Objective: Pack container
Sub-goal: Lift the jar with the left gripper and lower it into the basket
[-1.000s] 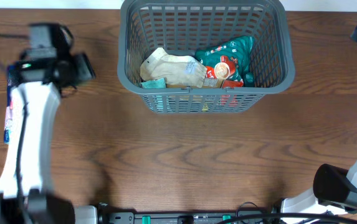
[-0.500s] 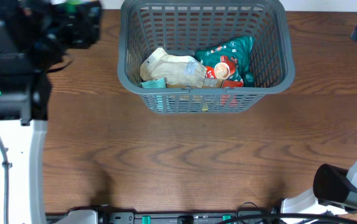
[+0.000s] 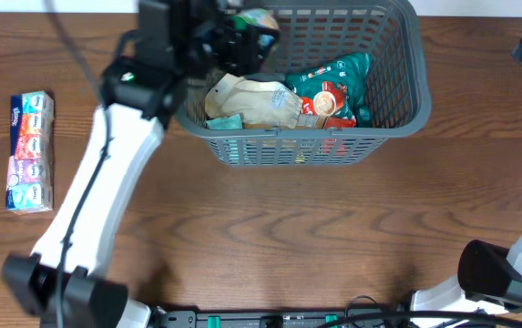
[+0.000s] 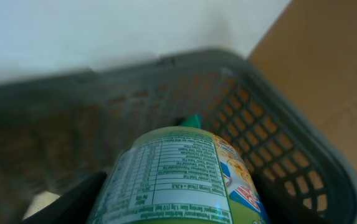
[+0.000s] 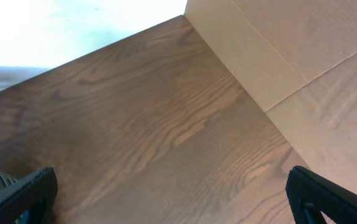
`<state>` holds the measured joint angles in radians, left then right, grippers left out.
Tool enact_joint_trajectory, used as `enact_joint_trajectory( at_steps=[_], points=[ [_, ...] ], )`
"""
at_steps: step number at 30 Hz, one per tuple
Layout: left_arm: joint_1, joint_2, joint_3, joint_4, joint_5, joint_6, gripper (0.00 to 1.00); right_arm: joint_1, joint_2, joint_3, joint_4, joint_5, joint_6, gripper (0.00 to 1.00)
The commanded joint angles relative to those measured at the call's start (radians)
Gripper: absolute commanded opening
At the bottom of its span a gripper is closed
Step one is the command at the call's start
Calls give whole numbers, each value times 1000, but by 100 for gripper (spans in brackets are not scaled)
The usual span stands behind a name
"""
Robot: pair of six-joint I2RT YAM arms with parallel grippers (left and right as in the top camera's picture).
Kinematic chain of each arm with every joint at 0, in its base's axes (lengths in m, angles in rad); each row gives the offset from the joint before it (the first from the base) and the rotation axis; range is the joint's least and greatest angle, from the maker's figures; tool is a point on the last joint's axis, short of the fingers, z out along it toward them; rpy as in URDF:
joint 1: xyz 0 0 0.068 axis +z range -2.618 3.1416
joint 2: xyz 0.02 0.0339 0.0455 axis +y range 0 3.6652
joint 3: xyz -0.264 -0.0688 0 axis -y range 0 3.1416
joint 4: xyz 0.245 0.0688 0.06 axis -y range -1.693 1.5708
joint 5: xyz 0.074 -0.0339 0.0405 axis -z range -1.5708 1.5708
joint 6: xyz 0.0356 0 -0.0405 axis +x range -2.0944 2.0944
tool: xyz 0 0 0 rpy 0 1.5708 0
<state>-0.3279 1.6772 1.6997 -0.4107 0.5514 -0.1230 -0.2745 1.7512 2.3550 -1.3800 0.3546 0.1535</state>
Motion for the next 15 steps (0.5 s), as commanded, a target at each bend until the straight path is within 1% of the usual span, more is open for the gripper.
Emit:
enact_joint_trajectory(
  at_steps=[1,5,9,15],
  points=[
    [-18,61,85,-14,18,18,5,-6,0,2,-2,3,18,99],
    [-32,140,141,-54,17,24,6,-6,0,2,-2,3,18,99],
    [-41,187,146,-85,15,40,5,-6,0,2,-2,3,18,99],
    [-61,261,146,-227,-18,98,6,-6,0,2,-2,3,18,99]
  ],
)
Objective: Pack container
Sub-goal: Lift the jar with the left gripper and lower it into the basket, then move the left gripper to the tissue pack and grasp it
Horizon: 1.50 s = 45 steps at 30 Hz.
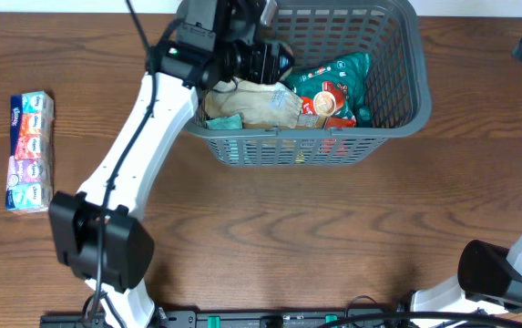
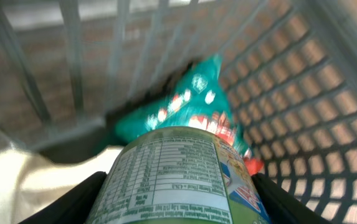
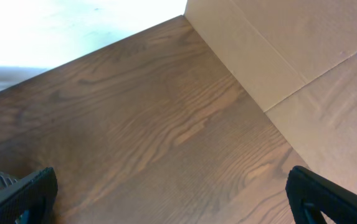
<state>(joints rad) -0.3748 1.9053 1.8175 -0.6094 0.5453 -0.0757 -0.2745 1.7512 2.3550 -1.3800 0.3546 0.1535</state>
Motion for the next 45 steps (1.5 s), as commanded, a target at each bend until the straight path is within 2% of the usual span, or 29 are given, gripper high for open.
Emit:
enact_joint_trajectory(
  at_steps=[1,11,12,14,15,23,29,34,38,42,45],
  points=[
    [-18,41,29,-43,-15,63,6,-6,0,2,-2,3,18,99],
    [-34,110,28,-88,-87,83,6,-6,0,2,-2,3,18,99],
    [-34,111,28,-90,-87,83,26,-6,0,2,-2,3,18,99],
    [-34,109,28,-89,-86,83,96,-6,0,2,-2,3,18,99],
    [-34,109,29,-88,-86,83,99,-6,0,2,-2,3,18,99],
    [-35,64,34,-83,-65,102,99,-6,0,2,-2,3,18,99],
    [-31,-56,145,-87,-64,98,98,-6,0,2,-2,3,18,99],
    [15,-167,290,-124,-256,55,99,-6,0,2,-2,3,18,99],
    [102,-252,344,-201,-521,-13,99,-6,0,2,-2,3,18,99],
    [233,-303,345,-360,-804,-150,99,-6,0,2,-2,3,18,99],
    [342,-302,344,-483,-849,-151,99,-6,0,2,-2,3,18,99]
  ],
)
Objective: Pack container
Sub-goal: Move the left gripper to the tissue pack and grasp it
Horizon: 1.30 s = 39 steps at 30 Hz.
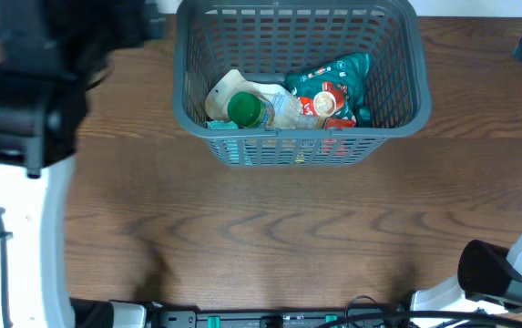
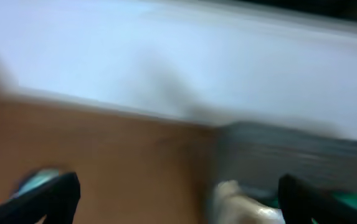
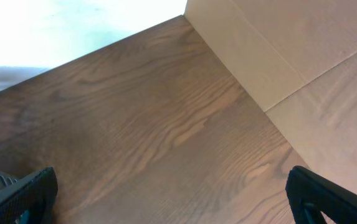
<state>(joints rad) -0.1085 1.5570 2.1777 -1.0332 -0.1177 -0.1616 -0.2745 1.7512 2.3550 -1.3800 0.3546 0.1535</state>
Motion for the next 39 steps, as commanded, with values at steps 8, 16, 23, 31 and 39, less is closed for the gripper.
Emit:
enact_joint_trajectory(
  at_steps=[8,16,23,31,39],
  points=[
    [385,132,-23,-251,-217,-65,99,-6,0,2,-2,3,18,99],
    [591,270,-29,-275,-205,2,98,-6,0,2,-2,3,18,99],
    [629,430,-29,-276,-204,182,99,-6,0,2,-2,3,18,99],
    [629,609,-29,-255,-92,356,98,-6,0,2,-2,3,18,99],
    [650,734,-29,-215,140,478,99,-6,0,2,-2,3,18,99]
  ],
)
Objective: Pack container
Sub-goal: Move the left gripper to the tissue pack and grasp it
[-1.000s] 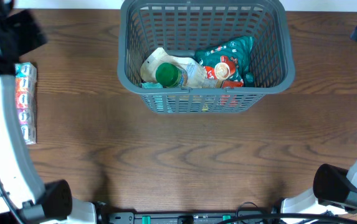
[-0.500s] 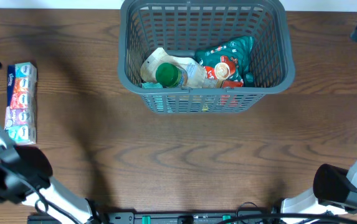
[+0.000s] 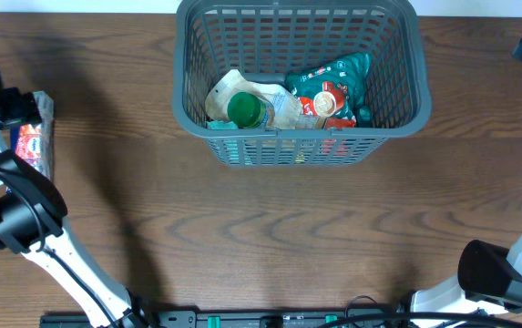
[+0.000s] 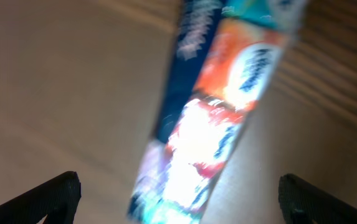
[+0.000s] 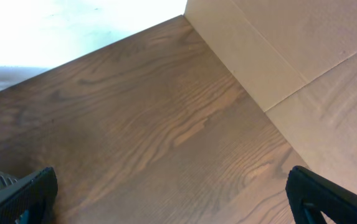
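Note:
A grey mesh basket [image 3: 301, 131] stands at the back middle of the table. In it a green-lidded can [image 3: 245, 110] rests on a cream bag [image 3: 274, 98], beside a teal packet [image 3: 341, 75]. A colourful tissue pack [image 3: 31, 138] lies at the far left. My left gripper [image 3: 12, 107] hangs over its far end, open. In the left wrist view the tissue pack [image 4: 228, 93] is blurred and runs down between the left gripper's [image 4: 178, 199] wide-apart fingers. My right gripper is open and empty at the far right corner.
Cardboard [image 5: 303, 56] borders the table beyond the right gripper [image 5: 178, 199]. The left arm's white link [image 3: 69, 264] runs along the table's left front. Bare wood [image 3: 288, 237] lies in front of the basket.
My left gripper has moved from the upper left, near the basket, to over the tissue pack at the far left. The can stays in the basket. The right arm has not moved.
My left gripper held the can above the basket's back left corner. Then it held it lower inside, over the bags. Then the can stood in the basket and the open gripper was off to the left. Now it is over the tissue pack.

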`<state>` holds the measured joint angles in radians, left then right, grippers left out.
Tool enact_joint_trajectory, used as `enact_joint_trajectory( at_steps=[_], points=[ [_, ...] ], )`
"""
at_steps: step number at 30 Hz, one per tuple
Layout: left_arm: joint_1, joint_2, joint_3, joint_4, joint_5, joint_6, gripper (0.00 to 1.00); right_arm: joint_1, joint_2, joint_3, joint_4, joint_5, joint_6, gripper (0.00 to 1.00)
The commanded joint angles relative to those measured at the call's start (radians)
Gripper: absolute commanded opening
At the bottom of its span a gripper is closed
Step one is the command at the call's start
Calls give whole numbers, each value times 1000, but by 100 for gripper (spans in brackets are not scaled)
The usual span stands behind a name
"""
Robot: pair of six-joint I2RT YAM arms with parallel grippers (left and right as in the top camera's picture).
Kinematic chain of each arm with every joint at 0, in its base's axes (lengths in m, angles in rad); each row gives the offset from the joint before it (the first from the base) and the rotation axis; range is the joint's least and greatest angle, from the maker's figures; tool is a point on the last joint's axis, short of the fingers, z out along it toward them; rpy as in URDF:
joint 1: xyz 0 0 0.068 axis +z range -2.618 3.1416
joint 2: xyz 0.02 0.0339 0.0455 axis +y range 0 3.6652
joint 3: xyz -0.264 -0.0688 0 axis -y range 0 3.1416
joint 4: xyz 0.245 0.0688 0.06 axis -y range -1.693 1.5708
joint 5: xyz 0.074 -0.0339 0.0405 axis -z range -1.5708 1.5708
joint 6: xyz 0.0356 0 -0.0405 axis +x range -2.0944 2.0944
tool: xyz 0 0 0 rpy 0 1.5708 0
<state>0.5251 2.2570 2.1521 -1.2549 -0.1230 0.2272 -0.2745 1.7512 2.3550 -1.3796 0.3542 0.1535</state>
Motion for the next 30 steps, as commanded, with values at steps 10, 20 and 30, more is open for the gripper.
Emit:
enact_joint_trajectory(
  at_steps=[10,20,30],
  points=[
    [82,124,-3,72,185,106,99,-6,0,2,-2,3,18,99],
    [89,198,-5,93,299,106,98,-6,0,2,-2,3,18,99],
    [87,221,-42,107,299,97,99,-6,0,2,-2,3,18,99]
  ],
)
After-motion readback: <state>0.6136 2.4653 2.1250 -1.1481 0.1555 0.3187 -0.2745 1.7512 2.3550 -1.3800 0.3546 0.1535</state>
